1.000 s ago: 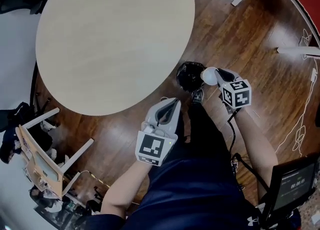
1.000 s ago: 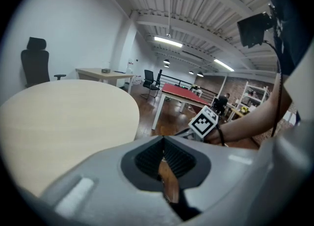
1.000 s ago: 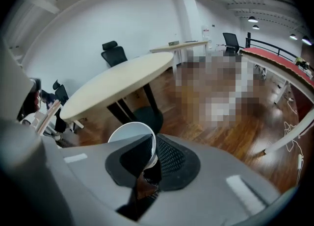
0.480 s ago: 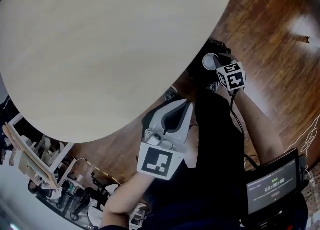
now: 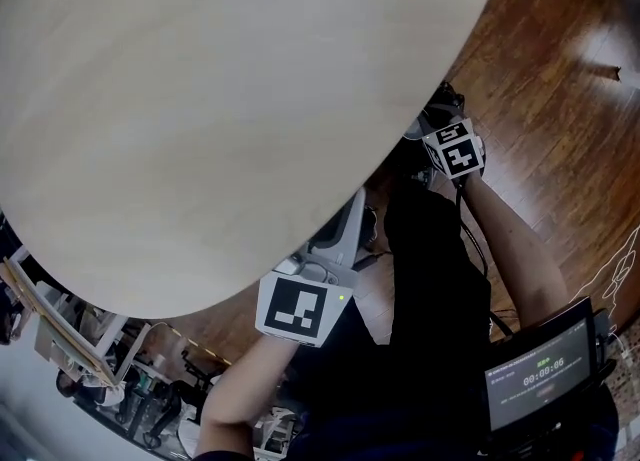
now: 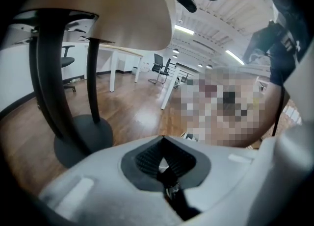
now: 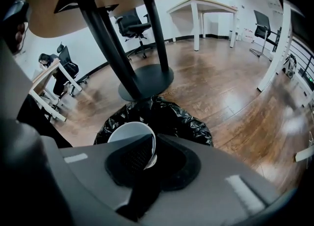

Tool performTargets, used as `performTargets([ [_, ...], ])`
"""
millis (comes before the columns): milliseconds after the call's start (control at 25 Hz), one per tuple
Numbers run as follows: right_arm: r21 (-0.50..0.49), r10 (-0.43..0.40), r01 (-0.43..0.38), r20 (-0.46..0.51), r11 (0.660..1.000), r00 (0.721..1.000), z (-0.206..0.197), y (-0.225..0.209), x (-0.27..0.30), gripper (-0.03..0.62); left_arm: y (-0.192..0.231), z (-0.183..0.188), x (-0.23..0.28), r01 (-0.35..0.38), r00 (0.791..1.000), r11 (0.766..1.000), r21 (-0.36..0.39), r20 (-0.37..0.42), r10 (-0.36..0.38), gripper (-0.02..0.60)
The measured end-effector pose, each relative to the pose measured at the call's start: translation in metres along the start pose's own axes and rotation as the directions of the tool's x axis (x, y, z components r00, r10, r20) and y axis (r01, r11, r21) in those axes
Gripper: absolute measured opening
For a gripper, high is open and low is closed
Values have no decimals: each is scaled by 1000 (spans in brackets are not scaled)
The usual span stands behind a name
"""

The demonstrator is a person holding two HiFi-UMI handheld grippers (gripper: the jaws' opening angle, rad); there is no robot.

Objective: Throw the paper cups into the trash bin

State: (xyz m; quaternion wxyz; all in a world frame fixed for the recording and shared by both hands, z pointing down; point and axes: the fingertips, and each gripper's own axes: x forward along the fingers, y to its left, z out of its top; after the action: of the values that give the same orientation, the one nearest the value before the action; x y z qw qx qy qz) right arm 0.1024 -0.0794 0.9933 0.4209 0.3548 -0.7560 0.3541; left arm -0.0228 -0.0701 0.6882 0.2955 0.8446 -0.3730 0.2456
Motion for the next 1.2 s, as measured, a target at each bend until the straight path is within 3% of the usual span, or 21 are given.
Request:
performTargets([
  [200,9,-22,23,-31,1000,999,-9,-9,2,35,-9,1,0,18,1000,1000,-3,1,-18,3],
  [480,2,39,-39,-48,999,998,-12,-3,8,37,-29,3,5,45,999,999,14,7,-45,3],
  [720,-37,8,-12,-89,999,996,-9,0,10,37,-40,0,6,65,998,998,2,-8,-65,3],
  [1040,5,-1,2,-103,1000,995,-11,-5,10,58,-39,-2,-1,47,999,999,-10,4,-47,3],
  [1200,-20,14,-16,-87,1000,996,-4,-2,7,58,-36,2,-3,34,999,999,-17,18,-34,3],
])
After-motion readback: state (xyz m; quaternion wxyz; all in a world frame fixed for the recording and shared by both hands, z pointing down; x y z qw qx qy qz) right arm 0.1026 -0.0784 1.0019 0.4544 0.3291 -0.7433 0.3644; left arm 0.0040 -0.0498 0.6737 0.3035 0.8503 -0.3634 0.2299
